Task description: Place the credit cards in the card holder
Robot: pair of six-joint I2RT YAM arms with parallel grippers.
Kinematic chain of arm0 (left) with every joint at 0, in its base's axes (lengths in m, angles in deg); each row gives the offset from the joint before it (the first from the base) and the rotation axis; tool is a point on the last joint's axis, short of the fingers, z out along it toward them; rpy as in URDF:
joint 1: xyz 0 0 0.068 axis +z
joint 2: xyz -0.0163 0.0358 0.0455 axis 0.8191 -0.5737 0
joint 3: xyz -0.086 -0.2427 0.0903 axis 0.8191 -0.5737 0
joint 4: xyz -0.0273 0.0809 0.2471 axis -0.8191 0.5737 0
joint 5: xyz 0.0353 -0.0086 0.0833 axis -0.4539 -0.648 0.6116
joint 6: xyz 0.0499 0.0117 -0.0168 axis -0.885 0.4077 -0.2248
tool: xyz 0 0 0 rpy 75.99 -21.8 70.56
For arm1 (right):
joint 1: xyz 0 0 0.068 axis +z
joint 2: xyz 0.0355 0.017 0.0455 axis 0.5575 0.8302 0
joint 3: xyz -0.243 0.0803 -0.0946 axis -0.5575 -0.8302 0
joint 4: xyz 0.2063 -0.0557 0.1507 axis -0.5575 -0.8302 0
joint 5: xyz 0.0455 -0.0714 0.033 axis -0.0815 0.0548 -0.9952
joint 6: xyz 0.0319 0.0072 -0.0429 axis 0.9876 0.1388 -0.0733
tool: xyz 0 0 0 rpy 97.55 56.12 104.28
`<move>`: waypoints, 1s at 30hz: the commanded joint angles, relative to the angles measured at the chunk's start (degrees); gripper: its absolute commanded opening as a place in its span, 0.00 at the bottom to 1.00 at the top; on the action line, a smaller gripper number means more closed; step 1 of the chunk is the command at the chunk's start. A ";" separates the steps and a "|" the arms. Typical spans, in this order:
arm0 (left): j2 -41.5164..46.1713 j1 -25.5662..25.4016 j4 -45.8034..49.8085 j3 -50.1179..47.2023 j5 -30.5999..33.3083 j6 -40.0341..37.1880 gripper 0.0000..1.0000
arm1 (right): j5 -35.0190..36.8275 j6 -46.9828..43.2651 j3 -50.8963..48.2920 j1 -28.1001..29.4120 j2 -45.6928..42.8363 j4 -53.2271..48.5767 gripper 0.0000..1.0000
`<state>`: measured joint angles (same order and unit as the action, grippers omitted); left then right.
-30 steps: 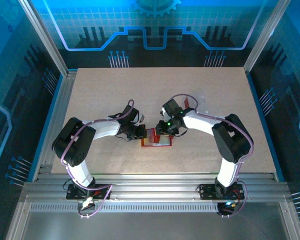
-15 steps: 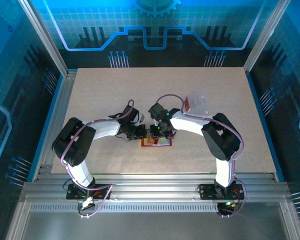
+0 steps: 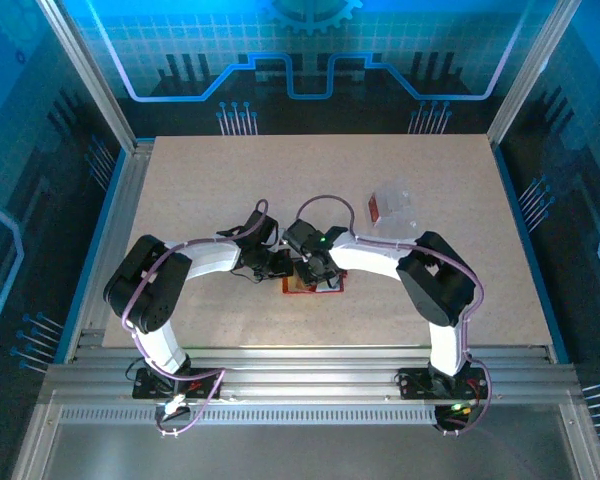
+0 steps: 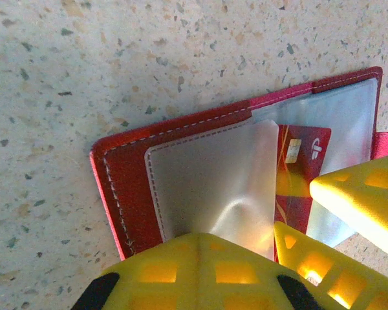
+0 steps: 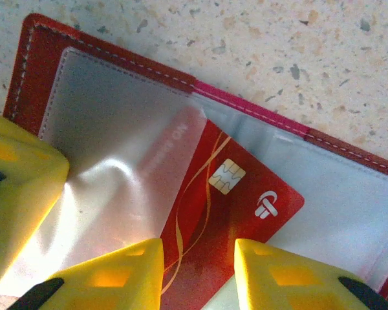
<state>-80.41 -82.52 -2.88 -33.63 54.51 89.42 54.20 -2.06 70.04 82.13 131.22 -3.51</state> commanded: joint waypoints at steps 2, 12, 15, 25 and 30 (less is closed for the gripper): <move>-1.16 -0.07 3.95 -2.44 1.32 0.02 0.01 | -0.76 -4.41 -3.34 0.65 0.12 -1.01 0.35; -0.70 0.05 3.17 -2.96 0.19 0.56 0.01 | -12.30 -3.13 -7.74 -2.40 -3.23 11.91 0.37; -0.31 0.22 2.77 -3.14 -0.51 0.79 0.02 | -16.82 -1.02 -10.80 -4.87 -5.68 16.50 0.37; 3.30 1.42 0.04 -4.70 -4.51 3.23 0.03 | -18.70 -0.41 -13.94 -8.50 -12.58 16.05 0.41; 6.54 2.04 -0.96 -5.24 -6.69 4.69 0.07 | -17.19 0.52 -13.62 -9.78 -13.12 13.34 0.38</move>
<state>-76.87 -81.19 -4.80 -38.09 50.62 92.44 36.78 -2.62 56.55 73.55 119.20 12.53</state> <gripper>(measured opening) 0.066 0.391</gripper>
